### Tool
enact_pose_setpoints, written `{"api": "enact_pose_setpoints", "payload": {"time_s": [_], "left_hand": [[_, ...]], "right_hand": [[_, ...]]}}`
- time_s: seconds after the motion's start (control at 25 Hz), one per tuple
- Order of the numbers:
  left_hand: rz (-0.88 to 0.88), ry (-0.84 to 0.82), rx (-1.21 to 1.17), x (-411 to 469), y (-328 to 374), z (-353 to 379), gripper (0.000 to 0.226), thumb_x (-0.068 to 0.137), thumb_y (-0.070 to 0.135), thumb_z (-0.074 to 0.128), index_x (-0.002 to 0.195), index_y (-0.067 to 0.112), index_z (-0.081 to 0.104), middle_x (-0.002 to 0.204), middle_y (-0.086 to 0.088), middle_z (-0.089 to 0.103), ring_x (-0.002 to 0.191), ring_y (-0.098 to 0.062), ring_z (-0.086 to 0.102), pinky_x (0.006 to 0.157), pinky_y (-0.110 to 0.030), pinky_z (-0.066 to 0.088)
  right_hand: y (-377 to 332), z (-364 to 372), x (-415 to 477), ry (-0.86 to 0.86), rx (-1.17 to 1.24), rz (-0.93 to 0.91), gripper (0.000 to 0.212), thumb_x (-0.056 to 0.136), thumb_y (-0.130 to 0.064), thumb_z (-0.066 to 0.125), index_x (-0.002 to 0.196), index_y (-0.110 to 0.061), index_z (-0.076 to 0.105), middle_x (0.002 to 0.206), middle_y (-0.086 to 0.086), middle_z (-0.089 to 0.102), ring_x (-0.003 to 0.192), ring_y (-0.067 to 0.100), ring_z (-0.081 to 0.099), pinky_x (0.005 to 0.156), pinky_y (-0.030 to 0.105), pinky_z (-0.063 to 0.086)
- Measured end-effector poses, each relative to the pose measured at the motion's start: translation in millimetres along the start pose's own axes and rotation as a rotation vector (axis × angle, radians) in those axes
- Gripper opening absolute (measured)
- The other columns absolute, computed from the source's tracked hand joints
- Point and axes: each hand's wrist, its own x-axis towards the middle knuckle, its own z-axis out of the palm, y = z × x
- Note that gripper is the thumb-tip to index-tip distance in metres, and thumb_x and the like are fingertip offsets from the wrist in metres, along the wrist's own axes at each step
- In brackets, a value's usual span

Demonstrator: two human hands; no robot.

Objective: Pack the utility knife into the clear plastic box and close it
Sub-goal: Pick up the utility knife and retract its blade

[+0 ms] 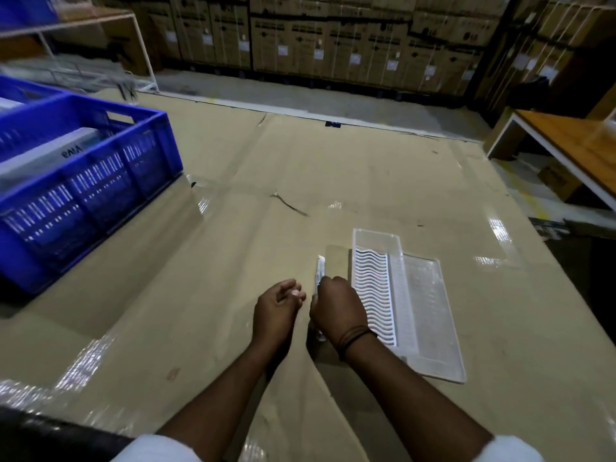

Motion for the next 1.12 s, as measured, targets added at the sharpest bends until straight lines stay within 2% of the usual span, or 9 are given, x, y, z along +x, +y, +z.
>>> {"api": "enact_pose_setpoints", "payload": {"time_s": [0.2,0.4,0.48,0.6,0.68,0.84,0.96,1.04,1.12], "left_hand": [[0.018,-0.009,0.039,2,-3,-2,0.033,0.092,0.014,0.064,0.124,0.013,0.070,0.113,-0.001,0.078,0.102,-0.013,0.075,0.101,-0.045,0.056],[0.004,-0.012,0.044,1,-4,-2,0.033,0.094,0.016,0.063,0.126,0.014,0.069,0.116,-0.001,0.077,0.106,-0.014,0.074,0.102,-0.046,0.056],[0.000,-0.012,0.036,2,-5,-2,0.033,0.093,0.017,0.063,0.125,0.015,0.069,0.116,-0.001,0.077,0.107,-0.015,0.074,0.103,-0.046,0.055],[0.001,-0.013,0.035,4,-9,-2,0.032,0.092,0.018,0.065,0.123,0.017,0.070,0.115,0.000,0.077,0.110,-0.016,0.073,0.103,-0.047,0.055],[0.013,-0.015,0.044,4,-9,-2,0.032,0.092,0.019,0.065,0.123,0.017,0.071,0.115,0.000,0.077,0.110,-0.016,0.072,0.104,-0.046,0.055],[0.009,-0.007,0.051,-4,-4,-2,0.028,0.096,0.013,0.063,0.123,0.015,0.072,0.114,-0.001,0.077,0.109,-0.015,0.072,0.103,-0.044,0.056],[-0.055,-0.010,-0.011,-20,3,-3,0.023,0.098,0.014,0.059,0.107,0.021,0.080,0.104,-0.002,0.080,0.100,-0.020,0.076,0.092,-0.040,0.061],[-0.144,-0.064,-0.060,-32,13,-1,0.025,0.100,0.018,0.057,0.097,0.021,0.082,0.095,-0.004,0.082,0.091,-0.022,0.079,0.078,-0.036,0.063],[-0.195,-0.145,-0.059,-38,29,4,0.029,0.103,0.018,0.054,0.091,0.016,0.081,0.086,-0.005,0.081,0.079,-0.021,0.079,0.065,-0.031,0.062]], "right_hand": [[-9,14,18,-0.098,-0.085,0.057,0.034,0.091,-0.017,0.061,0.122,-0.006,0.064,0.108,0.017,0.067,0.096,0.034,0.069,0.068,0.032,0.045],[-10,19,30,-0.133,-0.143,0.098,0.048,0.091,-0.016,0.065,0.137,-0.004,0.054,0.110,0.014,0.067,0.099,0.030,0.069,0.069,0.033,0.046],[-10,19,35,-0.142,-0.142,0.114,0.059,0.090,-0.020,0.067,0.144,-0.006,0.047,0.113,0.013,0.067,0.101,0.029,0.068,0.071,0.033,0.047],[-10,17,43,-0.193,-0.119,0.163,0.087,0.088,-0.033,0.071,0.158,-0.012,0.023,0.120,0.013,0.067,0.107,0.028,0.067,0.079,0.033,0.051],[-10,16,47,-0.226,-0.107,0.198,0.086,0.087,-0.038,0.071,0.157,-0.015,0.028,0.123,0.013,0.066,0.109,0.028,0.067,0.084,0.034,0.053],[-11,12,49,-0.233,-0.094,0.195,0.068,0.087,-0.042,0.068,0.142,-0.008,0.049,0.122,0.014,0.067,0.109,0.030,0.067,0.084,0.033,0.054],[-14,3,47,-0.211,-0.005,0.165,0.047,0.080,-0.039,0.072,0.117,-0.010,0.065,0.111,0.013,0.071,0.094,0.028,0.070,0.072,0.030,0.052],[-16,-8,45,-0.149,0.073,0.150,0.028,0.076,-0.036,0.070,0.091,-0.013,0.065,0.095,0.011,0.070,0.076,0.026,0.064,0.064,0.028,0.045],[-13,-19,42,-0.077,0.111,0.141,0.026,0.074,-0.036,0.068,0.068,-0.016,0.052,0.076,0.008,0.060,0.065,0.025,0.053,0.061,0.026,0.040]]}}
